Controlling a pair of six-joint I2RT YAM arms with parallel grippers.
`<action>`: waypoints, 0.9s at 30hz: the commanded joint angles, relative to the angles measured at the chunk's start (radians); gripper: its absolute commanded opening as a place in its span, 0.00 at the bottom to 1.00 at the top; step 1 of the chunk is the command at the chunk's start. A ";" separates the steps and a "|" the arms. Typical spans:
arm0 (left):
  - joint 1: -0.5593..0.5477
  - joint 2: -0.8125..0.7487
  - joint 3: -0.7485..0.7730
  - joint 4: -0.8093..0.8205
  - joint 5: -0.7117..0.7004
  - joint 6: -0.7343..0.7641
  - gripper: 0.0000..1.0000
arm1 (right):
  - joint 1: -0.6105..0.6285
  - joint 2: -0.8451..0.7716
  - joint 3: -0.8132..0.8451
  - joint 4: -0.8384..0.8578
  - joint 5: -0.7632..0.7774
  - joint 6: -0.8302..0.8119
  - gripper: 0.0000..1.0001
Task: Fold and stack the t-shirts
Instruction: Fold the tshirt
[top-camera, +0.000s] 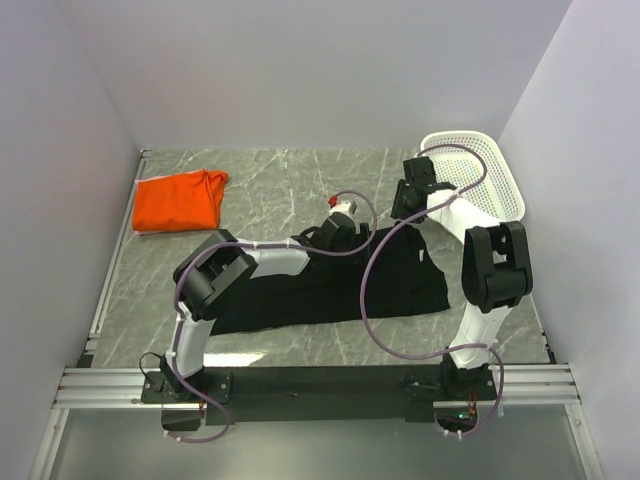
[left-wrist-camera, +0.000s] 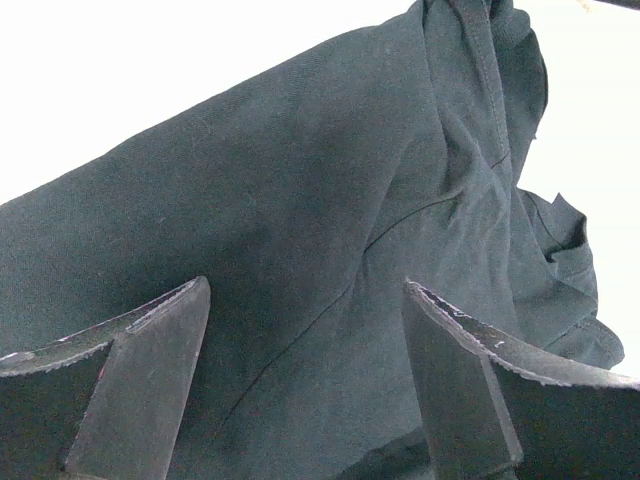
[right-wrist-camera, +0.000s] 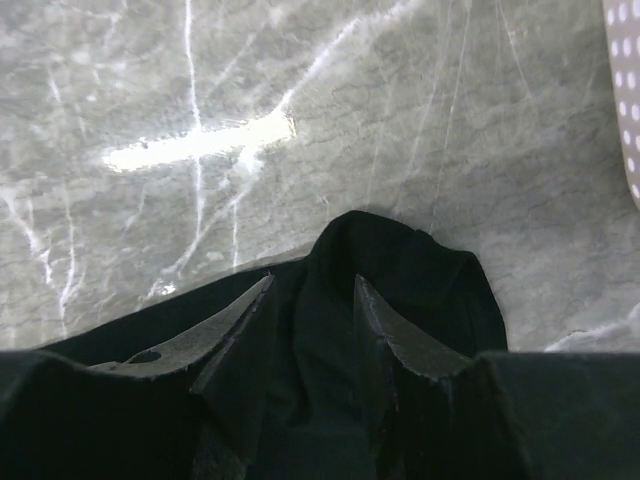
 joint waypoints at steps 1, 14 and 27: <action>-0.004 0.030 -0.036 -0.018 -0.002 -0.019 0.84 | 0.009 -0.040 0.024 0.007 0.010 -0.023 0.44; -0.004 0.013 -0.050 -0.032 -0.013 -0.010 0.84 | 0.010 0.069 0.039 -0.001 -0.010 -0.040 0.37; 0.008 0.022 -0.079 -0.062 -0.066 -0.026 0.85 | 0.001 0.050 0.021 -0.013 0.015 -0.031 0.00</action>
